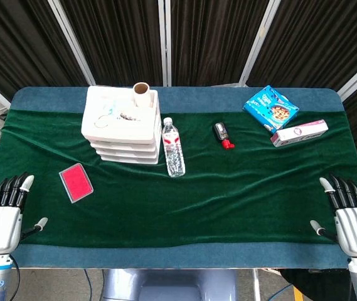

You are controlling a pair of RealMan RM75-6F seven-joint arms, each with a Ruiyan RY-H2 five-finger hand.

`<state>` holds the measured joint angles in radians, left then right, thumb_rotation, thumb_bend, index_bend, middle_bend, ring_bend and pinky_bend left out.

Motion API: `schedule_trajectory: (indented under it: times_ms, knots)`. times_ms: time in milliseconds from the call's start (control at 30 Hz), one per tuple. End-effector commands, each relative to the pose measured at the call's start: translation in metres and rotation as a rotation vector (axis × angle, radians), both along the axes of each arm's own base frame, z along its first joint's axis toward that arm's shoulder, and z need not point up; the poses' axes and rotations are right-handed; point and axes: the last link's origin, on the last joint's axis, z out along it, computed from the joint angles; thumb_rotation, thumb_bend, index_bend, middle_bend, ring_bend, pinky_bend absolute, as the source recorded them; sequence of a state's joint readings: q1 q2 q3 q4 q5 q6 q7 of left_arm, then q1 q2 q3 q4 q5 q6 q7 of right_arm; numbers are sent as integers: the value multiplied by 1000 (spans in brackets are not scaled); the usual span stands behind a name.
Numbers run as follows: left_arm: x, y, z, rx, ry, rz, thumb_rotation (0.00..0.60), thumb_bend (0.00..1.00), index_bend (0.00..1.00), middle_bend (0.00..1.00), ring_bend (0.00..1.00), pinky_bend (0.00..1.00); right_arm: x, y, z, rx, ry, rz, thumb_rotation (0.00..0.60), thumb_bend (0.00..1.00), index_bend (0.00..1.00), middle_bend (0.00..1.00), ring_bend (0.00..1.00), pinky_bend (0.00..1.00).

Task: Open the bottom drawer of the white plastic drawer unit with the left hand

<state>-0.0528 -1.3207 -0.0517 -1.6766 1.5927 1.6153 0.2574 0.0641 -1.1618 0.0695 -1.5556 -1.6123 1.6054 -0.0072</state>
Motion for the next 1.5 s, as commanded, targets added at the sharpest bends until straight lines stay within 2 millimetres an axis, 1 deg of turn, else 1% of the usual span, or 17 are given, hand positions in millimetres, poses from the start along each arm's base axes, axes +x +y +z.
schedule_trajectory:
  times_ms: [33, 600, 667, 700, 733, 767, 833, 867, 900, 933, 967, 1000, 1033, 1200, 1233, 1333, 1500]
  knots:
    - [0, 0, 0, 0, 0, 1, 600, 111, 0, 0, 0, 0, 0, 0, 0, 0, 0, -2, 600, 35, 15, 0, 0, 0]
    - [0, 6, -5, -23, -21, 1, 600, 118, 0, 0, 0, 0, -1, -3, -2, 7, 1, -9, 600, 34, 15, 0, 0, 0]
    - [2, 8, -7, -30, -51, 1, 600, 126, 0, 0, 0, 41, -1, -3, -2, 9, -1, -11, 600, 34, 15, 0, 0, 0]
    - [3, 10, -8, -33, -68, 2, 600, 135, 0, 7, 19, 98, -1, -2, -2, 9, -3, -13, 600, 35, 15, 0, 0, 0]
    - [4, 12, -9, -35, -81, 0, 600, 148, 0, 46, 65, 157, -1, -2, -2, 10, -5, -13, 600, 35, 15, 0, 0, 0]
    - [5, 14, -11, -46, -99, -3, 600, 177, 0, 160, 176, 254, -2, -2, -1, 11, -5, -14, 600, 35, 15, 0, 0, 0]
    - [10, 19, -15, -94, -137, -7, 600, 277, 0, 465, 438, 429, -2, -2, -1, 11, -9, -14, 600, 35, 15, 0, 0, 0]
    - [12, 20, -17, -120, -152, -5, 600, 318, 0, 537, 496, 468, -1, -2, 0, 10, -11, -12, 600, 35, 15, 0, 0, 0]
    - [15, 22, -19, -147, -167, -5, 600, 387, 0, 611, 555, 511, -1, -1, 0, 10, -13, -9, 600, 35, 15, 0, 0, 0]
    - [19, 24, -21, -184, -187, -6, 600, 441, 0, 647, 584, 535, 0, -1, 0, 8, -16, -6, 600, 35, 15, 0, 0, 0]
    - [22, 26, -23, -211, -197, -3, 600, 523, 0, 684, 616, 560, 0, -1, 0, 8, -17, -5, 600, 35, 15, 0, 0, 0]
    - [25, 28, -25, -239, -207, -1, 600, 591, 0, 708, 636, 578, 0, -1, 1, 8, -19, -4, 600, 35, 15, 0, 0, 0]
    - [28, 30, -26, -266, -221, 0, 600, 630, 0, 721, 647, 588, 0, -1, 1, 9, -20, -5, 600, 35, 15, 0, 0, 0]
    - [47, 39, -39, -437, -351, 28, 600, 731, 0, 741, 670, 609, 0, 0, 1, 16, -29, -10, 600, 35, 15, 0, 0, 0]
    - [51, 40, -43, -494, -399, 46, 600, 747, 0, 743, 672, 614, 0, 0, 2, 16, -31, -9, 600, 34, 15, 0, 0, 0]
    - [56, 46, -49, -576, -461, 75, 600, 774, 0, 745, 672, 624, 1, 0, 3, 16, -37, -7, 600, 34, 15, 0, 0, 0]
    - [63, 60, -60, -609, -512, 90, 600, 788, 0, 745, 672, 625, 0, 0, 5, 18, -50, -10, 600, 34, 15, 0, 0, 0]
